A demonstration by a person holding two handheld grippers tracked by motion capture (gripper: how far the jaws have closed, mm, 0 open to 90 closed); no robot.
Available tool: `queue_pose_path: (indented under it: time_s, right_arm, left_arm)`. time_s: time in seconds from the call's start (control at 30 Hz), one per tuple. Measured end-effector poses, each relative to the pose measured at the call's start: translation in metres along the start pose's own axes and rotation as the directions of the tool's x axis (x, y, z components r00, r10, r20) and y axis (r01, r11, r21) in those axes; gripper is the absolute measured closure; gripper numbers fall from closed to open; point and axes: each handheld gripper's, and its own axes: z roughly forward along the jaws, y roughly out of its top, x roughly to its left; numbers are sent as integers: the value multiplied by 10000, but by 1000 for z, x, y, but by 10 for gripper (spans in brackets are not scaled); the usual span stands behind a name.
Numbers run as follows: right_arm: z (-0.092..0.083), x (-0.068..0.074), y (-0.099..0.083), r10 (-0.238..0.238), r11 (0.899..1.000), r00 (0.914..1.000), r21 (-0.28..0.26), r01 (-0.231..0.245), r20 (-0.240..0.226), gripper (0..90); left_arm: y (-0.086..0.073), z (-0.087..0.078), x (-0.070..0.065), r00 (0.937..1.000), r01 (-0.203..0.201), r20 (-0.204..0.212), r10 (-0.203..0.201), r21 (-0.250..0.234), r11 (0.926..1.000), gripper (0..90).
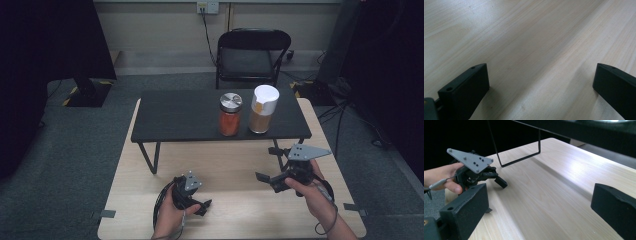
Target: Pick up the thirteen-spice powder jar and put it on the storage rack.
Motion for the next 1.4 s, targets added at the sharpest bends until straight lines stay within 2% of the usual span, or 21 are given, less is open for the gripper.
queue_pose_path:
  time_s: [0.27, 1.4]
  right_arm:
    - [2, 0, -7, -54, 9998, 10000, 189, 52, 70, 3]
    - [9, -3, -39, 214, 9966, 9993, 790, -237, 308, 5]
  left_arm:
    - [0, 0, 0, 10000, 2, 1, -2, -1, 10000, 0]
    - [0, 0, 0, 10000, 8, 1, -8, -4, 10000, 0]
